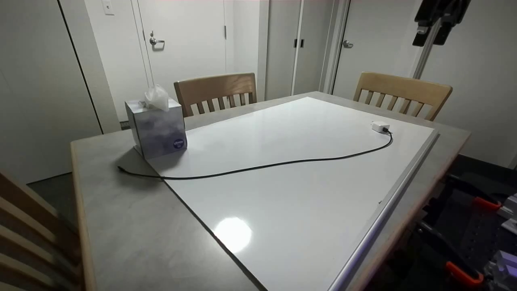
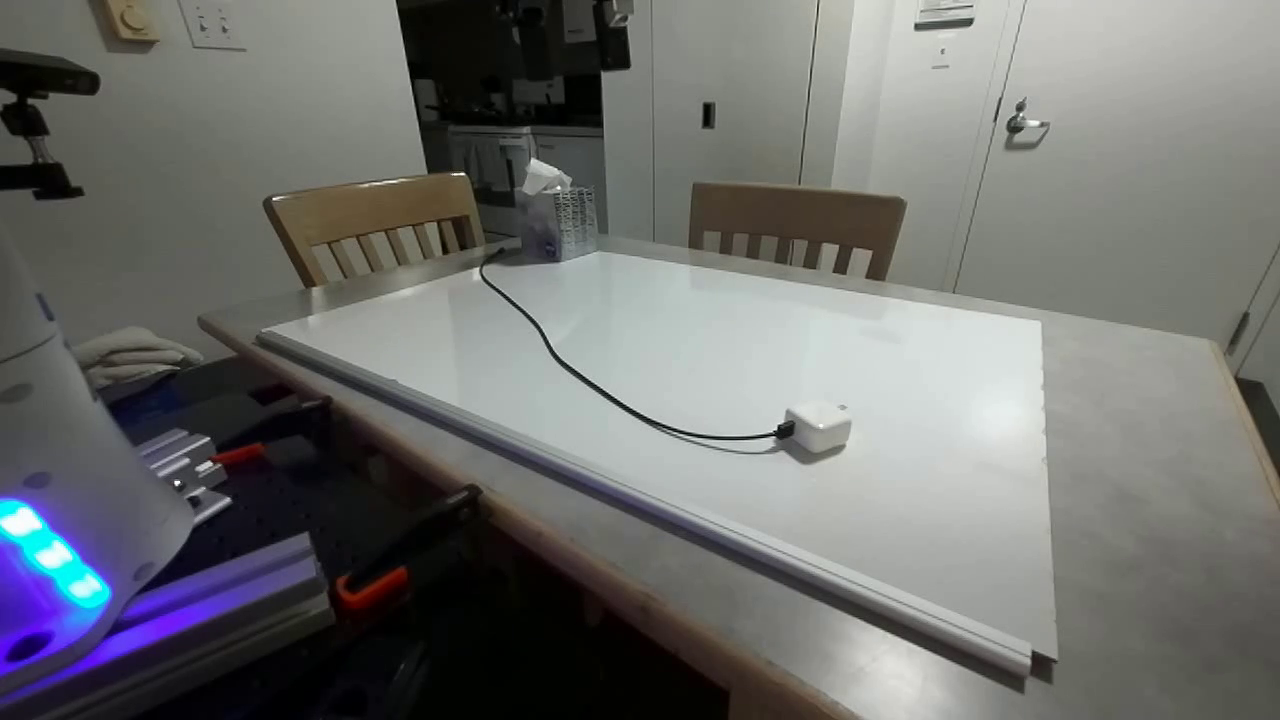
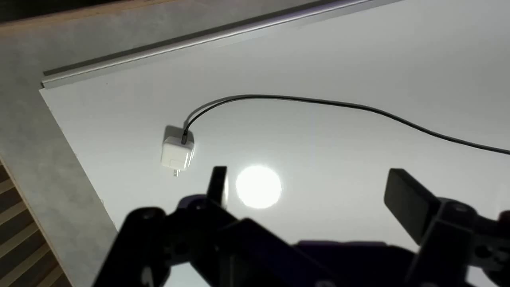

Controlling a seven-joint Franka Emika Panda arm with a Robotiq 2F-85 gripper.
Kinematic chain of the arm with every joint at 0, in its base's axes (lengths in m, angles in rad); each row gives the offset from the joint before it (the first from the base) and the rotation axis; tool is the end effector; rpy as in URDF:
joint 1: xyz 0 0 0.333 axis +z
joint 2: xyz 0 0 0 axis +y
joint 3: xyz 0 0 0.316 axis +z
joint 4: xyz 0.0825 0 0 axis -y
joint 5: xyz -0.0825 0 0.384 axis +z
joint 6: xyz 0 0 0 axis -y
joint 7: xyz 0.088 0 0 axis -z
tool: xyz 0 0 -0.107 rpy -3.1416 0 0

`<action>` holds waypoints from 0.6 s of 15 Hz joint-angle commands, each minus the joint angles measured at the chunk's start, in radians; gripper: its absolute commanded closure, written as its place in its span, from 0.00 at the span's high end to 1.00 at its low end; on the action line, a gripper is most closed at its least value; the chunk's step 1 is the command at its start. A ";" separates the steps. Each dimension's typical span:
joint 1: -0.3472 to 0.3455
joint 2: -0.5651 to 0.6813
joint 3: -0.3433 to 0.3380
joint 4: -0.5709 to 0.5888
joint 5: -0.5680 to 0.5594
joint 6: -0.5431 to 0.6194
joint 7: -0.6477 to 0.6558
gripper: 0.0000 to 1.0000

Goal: Put the white charger in the center of the table

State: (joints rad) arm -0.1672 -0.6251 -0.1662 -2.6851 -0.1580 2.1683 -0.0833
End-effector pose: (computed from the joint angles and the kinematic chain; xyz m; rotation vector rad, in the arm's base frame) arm 0.3387 -0.1220 0.4300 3.0726 -0.2184 0.1480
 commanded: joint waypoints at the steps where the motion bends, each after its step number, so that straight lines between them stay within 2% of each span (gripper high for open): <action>1: -0.006 0.001 0.006 0.002 0.004 -0.002 -0.003 1.00; 9: 0.003 0.013 0.008 0.011 0.009 -0.007 -0.008 1.00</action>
State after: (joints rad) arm -0.1672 -0.6251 -0.1662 -2.6851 -0.1580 2.1683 -0.0833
